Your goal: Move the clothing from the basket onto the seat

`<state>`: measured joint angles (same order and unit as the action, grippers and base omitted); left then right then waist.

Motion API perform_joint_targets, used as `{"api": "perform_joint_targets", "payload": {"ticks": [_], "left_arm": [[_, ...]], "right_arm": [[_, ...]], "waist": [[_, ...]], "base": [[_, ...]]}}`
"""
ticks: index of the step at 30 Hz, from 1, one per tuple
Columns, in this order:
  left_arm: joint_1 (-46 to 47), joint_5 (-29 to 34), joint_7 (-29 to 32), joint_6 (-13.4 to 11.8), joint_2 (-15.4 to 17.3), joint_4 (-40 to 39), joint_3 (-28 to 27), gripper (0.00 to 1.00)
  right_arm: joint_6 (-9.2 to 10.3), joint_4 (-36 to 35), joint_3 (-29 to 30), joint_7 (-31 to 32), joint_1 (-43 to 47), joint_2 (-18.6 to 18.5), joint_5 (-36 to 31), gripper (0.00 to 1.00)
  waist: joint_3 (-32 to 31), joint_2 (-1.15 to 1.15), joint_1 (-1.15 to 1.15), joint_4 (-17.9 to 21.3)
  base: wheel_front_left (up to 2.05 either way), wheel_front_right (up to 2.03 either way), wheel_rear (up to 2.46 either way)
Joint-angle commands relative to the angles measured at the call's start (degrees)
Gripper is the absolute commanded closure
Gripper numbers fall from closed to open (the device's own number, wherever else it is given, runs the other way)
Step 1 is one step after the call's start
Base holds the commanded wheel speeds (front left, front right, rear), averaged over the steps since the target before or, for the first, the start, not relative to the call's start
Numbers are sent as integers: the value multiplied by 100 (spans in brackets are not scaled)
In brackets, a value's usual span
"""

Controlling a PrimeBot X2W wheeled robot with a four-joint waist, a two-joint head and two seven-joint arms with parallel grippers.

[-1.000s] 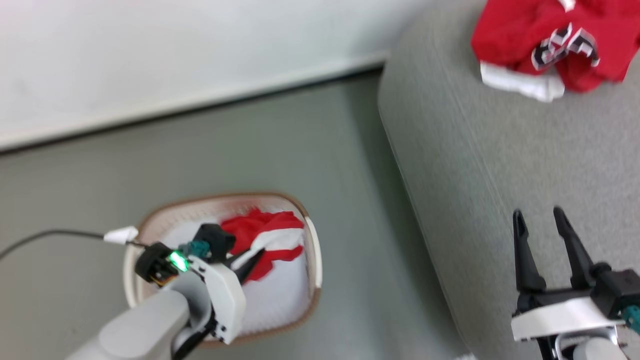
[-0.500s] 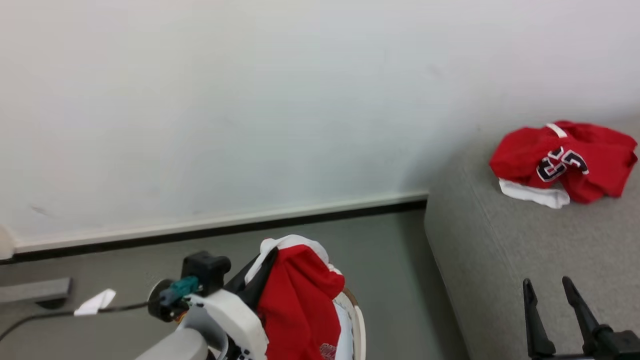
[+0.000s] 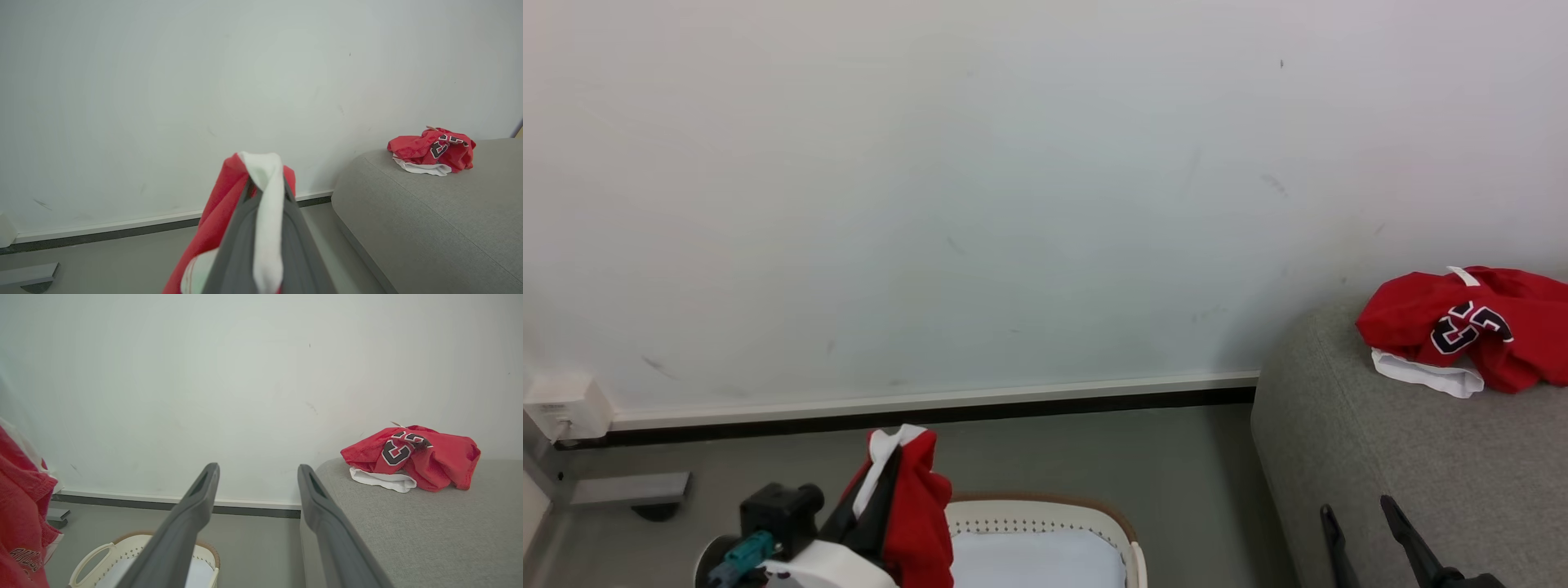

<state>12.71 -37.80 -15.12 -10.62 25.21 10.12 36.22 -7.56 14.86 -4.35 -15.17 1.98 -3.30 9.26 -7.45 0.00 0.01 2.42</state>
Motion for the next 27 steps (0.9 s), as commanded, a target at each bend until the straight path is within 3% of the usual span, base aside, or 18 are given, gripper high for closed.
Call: {"api": "perform_joint_targets", "payload": {"ticks": [1, 8, 14, 22, 27], "left_arm": [[-89, 86, -3, 52, -43, -6, -59, 100], [-224, 384, -4, 330, -190, 126, -328, 100], [-211, 490, -4, 544, -193, 135, -371, 100], [3, 575, 114, 854, -200, -95, -129, 100], [161, 627, 358, 1073, -189, -319, 111, 100]], "right_arm": [[15, 16, -28, 4, 27, -13, 37, 0], [15, 5, -170, 4, -49, -62, 87, 0], [15, -67, -633, 4, -244, -223, 217, 0], [15, -197, -2110, 4, -938, -785, 689, 0], [15, -180, -3457, 4, -1672, -1271, 1042, 0]], "waist": [[1, 0, -1, -16], [-6, 0, -1, -83], [15, 0, -1, -90], [65, 0, -1, -57], [88, 0, -1, -41]], "base": [[0, 0, 0], [0, 0, 0], [0, 0, 0], [0, 0, 0], [0, 0, 0]]}}
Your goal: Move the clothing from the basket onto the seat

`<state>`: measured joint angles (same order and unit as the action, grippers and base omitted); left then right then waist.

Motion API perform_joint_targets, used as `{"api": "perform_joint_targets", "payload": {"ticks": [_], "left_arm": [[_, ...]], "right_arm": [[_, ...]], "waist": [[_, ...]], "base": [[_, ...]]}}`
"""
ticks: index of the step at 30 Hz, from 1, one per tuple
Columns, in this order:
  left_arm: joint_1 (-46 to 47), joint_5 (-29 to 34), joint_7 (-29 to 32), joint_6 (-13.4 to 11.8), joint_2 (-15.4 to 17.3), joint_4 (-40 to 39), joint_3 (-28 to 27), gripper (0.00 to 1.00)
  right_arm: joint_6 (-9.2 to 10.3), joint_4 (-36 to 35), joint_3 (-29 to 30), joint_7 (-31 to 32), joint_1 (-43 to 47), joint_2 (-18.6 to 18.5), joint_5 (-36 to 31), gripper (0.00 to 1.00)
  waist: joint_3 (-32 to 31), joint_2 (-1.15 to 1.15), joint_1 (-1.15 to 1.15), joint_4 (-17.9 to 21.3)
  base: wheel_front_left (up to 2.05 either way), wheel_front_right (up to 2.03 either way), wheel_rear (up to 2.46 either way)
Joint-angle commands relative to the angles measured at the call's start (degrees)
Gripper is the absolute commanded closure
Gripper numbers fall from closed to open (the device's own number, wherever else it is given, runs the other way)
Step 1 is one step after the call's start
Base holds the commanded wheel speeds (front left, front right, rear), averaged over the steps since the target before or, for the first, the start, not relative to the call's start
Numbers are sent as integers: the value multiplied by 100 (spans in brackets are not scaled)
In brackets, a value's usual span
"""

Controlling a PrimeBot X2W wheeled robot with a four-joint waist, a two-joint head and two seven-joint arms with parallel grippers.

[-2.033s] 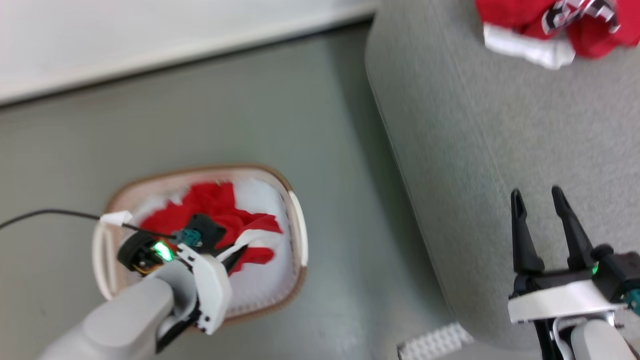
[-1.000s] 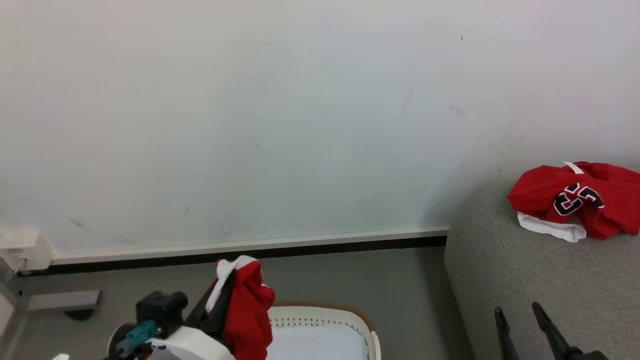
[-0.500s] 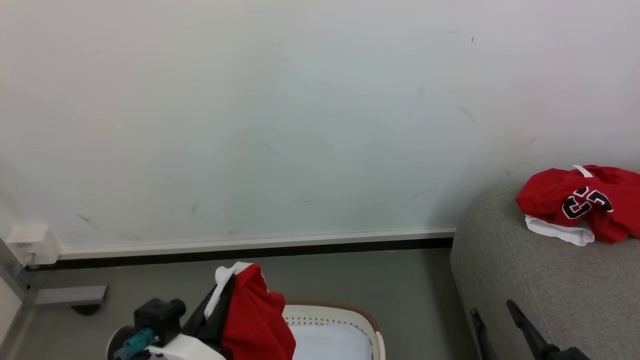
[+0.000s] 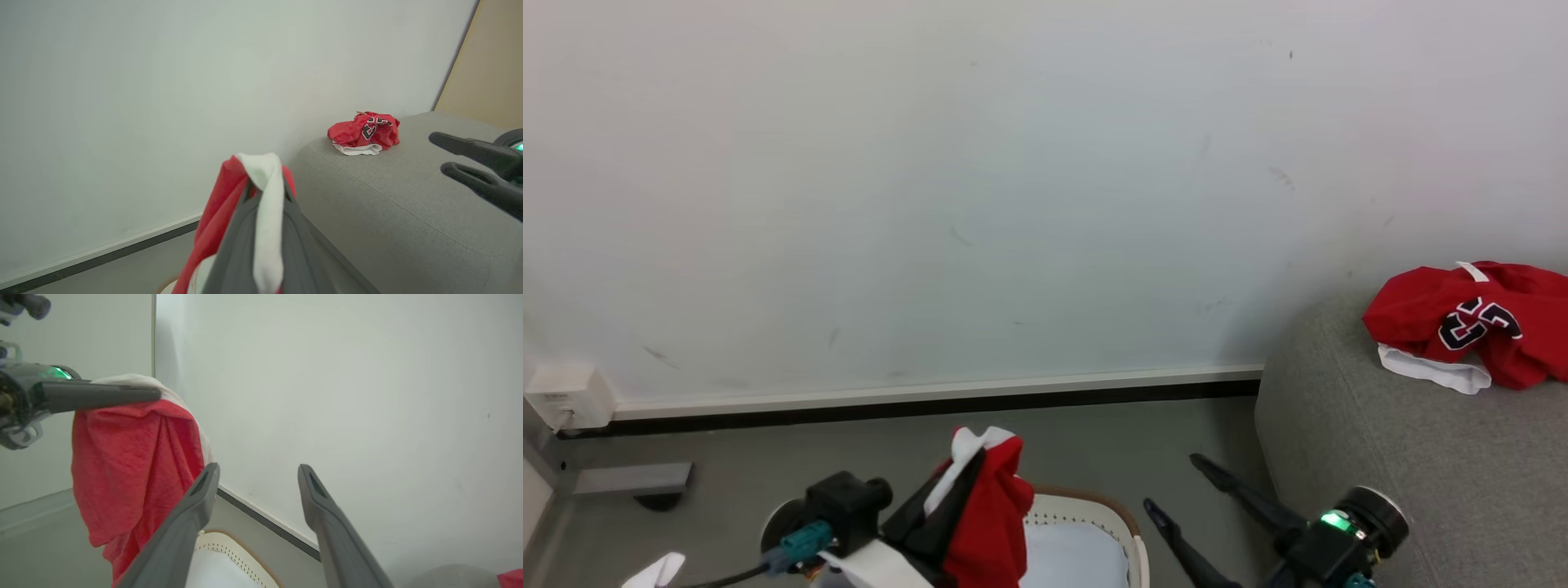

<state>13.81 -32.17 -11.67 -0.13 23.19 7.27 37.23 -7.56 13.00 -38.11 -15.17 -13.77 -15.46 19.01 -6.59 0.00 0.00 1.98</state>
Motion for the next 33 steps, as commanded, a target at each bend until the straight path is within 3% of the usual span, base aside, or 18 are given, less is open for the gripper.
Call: {"api": "perform_joint_targets", "payload": {"ticks": [1, 8, 15, 23, 24, 25, 29, 31, 32, 33], "left_arm": [[85, 77, 71, 75, 17, -85, 60, 100], [289, 125, 457, 401, -38, -437, 493, 100], [393, -27, 685, 642, -86, -677, 950, 100], [470, -219, 676, 708, -138, -794, 1246, 100], [476, -241, 665, 714, -142, -788, 1264, 100], [477, -261, 655, 720, -146, -773, 1283, 100], [500, -273, 572, 726, -150, -691, 1302, 100], [504, -219, 518, 683, -144, -634, 1284, 63], [500, -186, 502, 681, -132, -604, 1295, 57], [494, -177, 470, 669, -138, -576, 1292, 7]], "right_arm": [[15, 36, -324, 4, -262, -139, 126, 0], [15, 304, -1701, 10, -1340, -561, 491, 0], [15, 539, -2802, 112, -1946, -644, 1066, 0], [15, 726, -3368, 262, -2127, -624, 1869, 0], [15, 672, -3411, 285, -2128, -616, 2015, 84], [15, 641, -3438, 313, -2141, -630, 2155, 100], [15, 725, -3477, 273, -2236, -722, 2416, 100], [15, 790, -3395, 203, -2271, -738, 2576, 100], [15, 816, -3349, 181, -2287, -758, 2626, 100], [15, 849, -3280, 147, -2297, -792, 2661, 100]], "waist": [[6, 0, 0, 4], [14, 0, 0, -29], [5, 0, 0, -31], [9, 0, 0, 9], [13, 0, 0, 15], [18, 0, 0, 26], [46, 0, 0, 96], [61, 0, 0, 140], [68, 0, 0, 168], [76, 0, 0, 191]], "base": [[0, 0, 0], [0, 0, 0], [0, 0, 0], [0, 0, 0], [0, 0, 0], [0, 0, 0], [0, 0, 0], [0, 0, 0], [0, 0, 0], [0, 0, 0]]}}
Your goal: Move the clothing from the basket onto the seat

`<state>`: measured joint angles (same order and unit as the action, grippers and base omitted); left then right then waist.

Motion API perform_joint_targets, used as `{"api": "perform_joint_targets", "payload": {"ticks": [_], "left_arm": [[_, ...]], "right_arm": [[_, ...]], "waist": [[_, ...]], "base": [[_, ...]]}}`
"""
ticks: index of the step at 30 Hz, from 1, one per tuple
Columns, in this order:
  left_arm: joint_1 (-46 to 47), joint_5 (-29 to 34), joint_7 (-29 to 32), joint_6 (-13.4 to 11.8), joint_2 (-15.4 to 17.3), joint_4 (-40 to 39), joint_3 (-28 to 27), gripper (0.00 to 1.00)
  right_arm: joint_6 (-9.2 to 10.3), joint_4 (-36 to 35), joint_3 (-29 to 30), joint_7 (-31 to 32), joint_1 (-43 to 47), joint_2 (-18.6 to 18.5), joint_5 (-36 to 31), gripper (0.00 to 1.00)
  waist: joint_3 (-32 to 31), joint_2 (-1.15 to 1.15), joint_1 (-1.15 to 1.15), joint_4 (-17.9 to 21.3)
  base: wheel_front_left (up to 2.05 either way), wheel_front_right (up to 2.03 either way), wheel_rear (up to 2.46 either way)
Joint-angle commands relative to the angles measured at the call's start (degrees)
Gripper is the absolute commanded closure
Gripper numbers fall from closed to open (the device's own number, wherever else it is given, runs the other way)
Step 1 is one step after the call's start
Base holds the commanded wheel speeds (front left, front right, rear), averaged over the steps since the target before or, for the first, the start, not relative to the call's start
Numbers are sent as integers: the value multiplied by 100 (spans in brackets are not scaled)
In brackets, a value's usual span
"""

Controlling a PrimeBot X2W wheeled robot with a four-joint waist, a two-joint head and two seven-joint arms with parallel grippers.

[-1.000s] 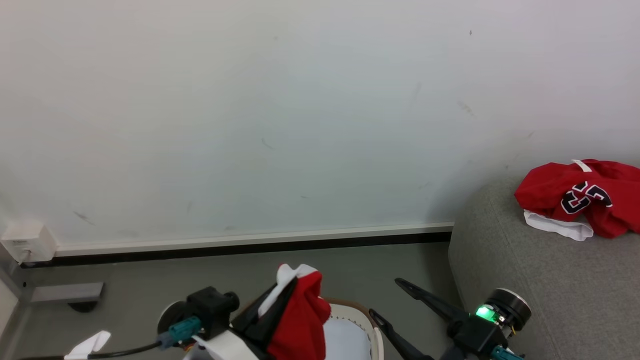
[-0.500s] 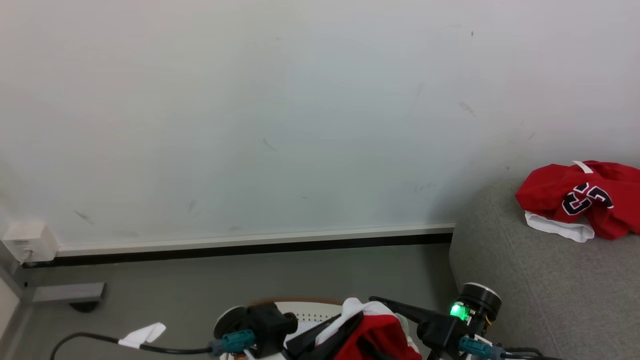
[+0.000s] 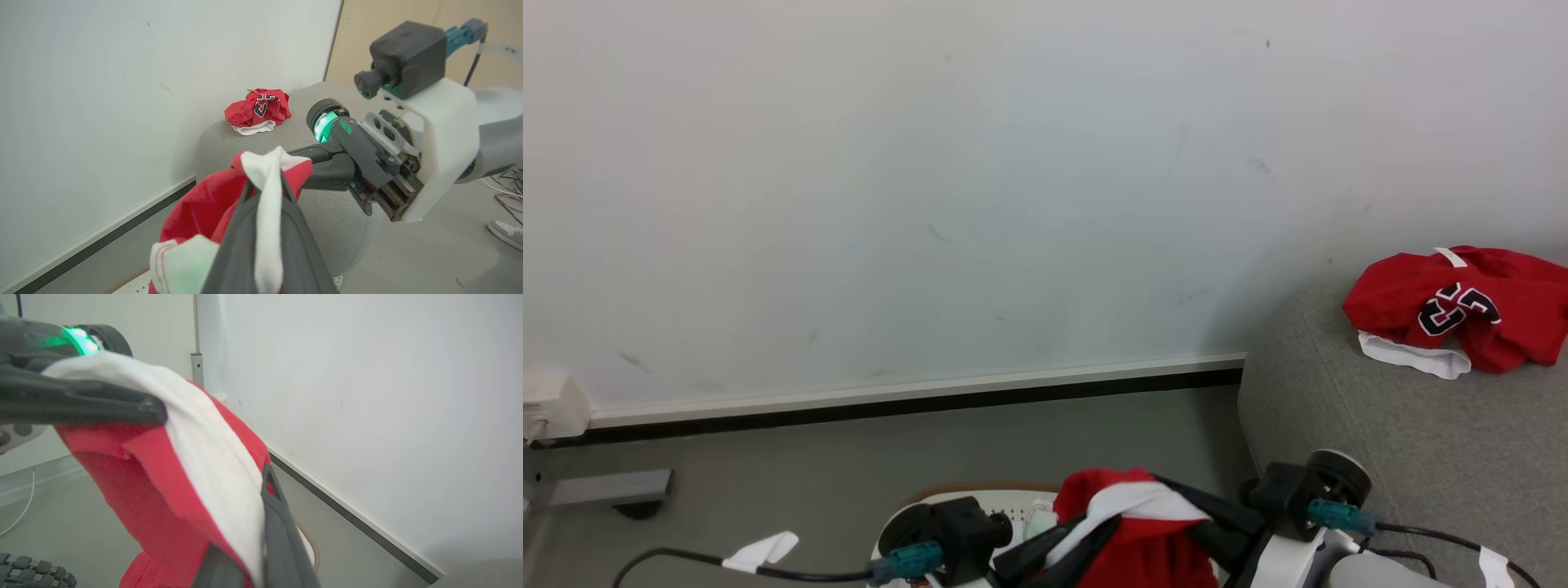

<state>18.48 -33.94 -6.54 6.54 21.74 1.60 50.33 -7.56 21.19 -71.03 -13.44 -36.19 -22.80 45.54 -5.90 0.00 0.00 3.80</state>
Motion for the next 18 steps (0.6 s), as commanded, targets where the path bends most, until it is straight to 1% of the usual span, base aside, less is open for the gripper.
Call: {"api": "perform_joint_targets", "payload": {"ticks": [1, 4, 7, 8, 9, 18], "left_arm": [[24, -4, -58, -13, -14, 21, -25, 0], [43, 29, -119, -51, -61, 130, -29, 0], [57, 41, -208, -89, -124, 255, -27, 0], [62, 43, -230, -94, -148, 292, -19, 0], [71, 35, -284, -93, -190, 370, 0, 0], [195, 70, -459, -67, -393, 709, 105, 0]], "right_arm": [[15, 66, 82, -40, -66, -91, 31, 100], [15, 124, 274, -93, -108, -172, 75, 100], [15, 161, 481, -132, -160, -289, 71, 100], [15, 169, 559, -134, -164, -324, 72, 100], [15, 177, 702, -137, -170, -385, 35, 100], [15, 45, 1265, -169, -154, -639, -131, 100]], "waist": [[19, 0, 0, 33], [60, 0, 0, 129], [101, 0, 0, 310], [115, 0, 0, 379], [139, 0, 0, 535], [273, 0, 0, 1201]], "base": [[0, 0, 0], [0, 0, 0], [0, 0, 0], [0, 0, 0], [0, 0, 0], [0, 0, 0]]}}
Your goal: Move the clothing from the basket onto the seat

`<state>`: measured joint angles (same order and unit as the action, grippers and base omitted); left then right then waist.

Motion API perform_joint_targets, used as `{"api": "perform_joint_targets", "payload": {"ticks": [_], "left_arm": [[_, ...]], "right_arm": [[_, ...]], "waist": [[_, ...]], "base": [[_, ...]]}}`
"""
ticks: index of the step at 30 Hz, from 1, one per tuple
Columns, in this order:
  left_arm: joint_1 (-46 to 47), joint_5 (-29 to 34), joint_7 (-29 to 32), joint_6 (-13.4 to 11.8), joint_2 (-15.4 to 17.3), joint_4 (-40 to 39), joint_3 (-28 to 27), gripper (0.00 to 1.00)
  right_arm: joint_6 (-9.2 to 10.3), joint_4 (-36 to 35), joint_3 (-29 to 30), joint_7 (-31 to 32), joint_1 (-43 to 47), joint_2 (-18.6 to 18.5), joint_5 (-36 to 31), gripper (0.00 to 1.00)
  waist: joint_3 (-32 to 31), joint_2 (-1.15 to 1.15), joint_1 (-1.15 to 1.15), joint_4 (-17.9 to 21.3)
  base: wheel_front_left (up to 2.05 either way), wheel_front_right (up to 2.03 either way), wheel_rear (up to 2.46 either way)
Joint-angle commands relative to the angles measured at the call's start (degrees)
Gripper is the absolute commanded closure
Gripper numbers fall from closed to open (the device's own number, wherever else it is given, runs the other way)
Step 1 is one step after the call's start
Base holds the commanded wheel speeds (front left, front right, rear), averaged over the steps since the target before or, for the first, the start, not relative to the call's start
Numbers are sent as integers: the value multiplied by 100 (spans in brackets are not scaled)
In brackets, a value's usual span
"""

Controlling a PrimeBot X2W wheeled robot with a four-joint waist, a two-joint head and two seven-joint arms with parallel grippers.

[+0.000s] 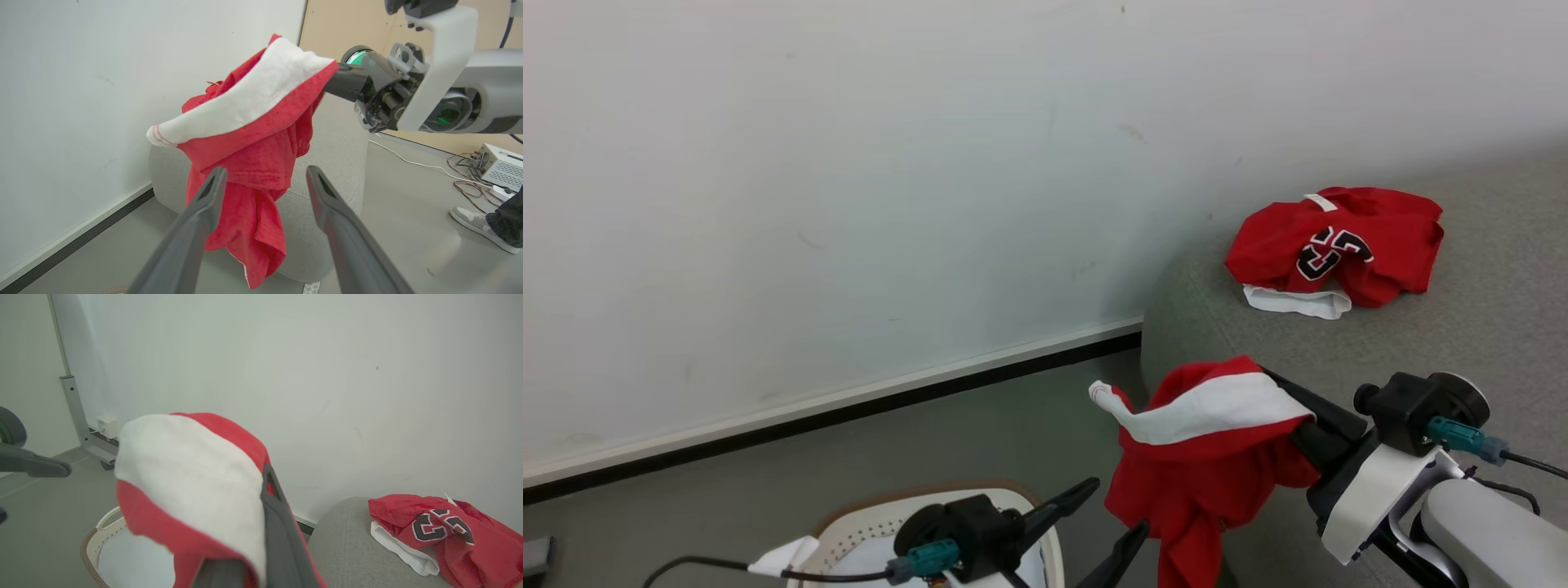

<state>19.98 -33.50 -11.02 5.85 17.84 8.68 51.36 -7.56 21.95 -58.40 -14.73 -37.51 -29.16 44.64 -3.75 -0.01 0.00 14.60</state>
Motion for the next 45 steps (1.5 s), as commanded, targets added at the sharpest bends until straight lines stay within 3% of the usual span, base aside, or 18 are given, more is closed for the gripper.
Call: {"api": "perform_joint_targets", "payload": {"ticks": [1, 9, 17, 27, 37, 41, 45], "left_arm": [[70, 36, -22, 6, -10, 28, 2, 0], [176, 68, -147, -3, -53, 170, -15, 0], [459, 131, -159, 8, 2, 246, -59, 0], [1421, 345, -237, 48, 144, 202, -366, 0], [1974, 445, -357, 67, 291, 103, -687, 0], [2035, 457, -395, 57, 171, 40, -798, 0], [2009, 501, -406, 63, 112, 39, -865, 0]], "right_arm": [[15, -54, 63, -42, -17, -29, -52, 100], [15, -25, 694, -15, 169, -82, -219, 100], [16, 122, 1810, 119, 134, 54, -629, 100], [15, 117, 4120, 564, -1191, 107, -1419, 100], [15, 823, 6654, 1555, -3272, -486, -2851, 100], [15, 1256, 7467, 1688, -3252, -668, -3573, 100], [15, 1615, 8029, 1561, -2887, -438, -4015, 100]], "waist": [[81, 1, 0, 181], [279, 1, 0, 442], [863, 1, 0, 313], [2411, 1, 0, -267], [3722, 1, 0, -863], [4036, 1, 0, -1121], [4138, 1, 0, -1230]], "base": [[0, 0, 0], [0, 0, 0], [0, 0, 0], [0, 0, 0], [0, 0, 0], [0, 0, 0], [0, 0, 0]]}}
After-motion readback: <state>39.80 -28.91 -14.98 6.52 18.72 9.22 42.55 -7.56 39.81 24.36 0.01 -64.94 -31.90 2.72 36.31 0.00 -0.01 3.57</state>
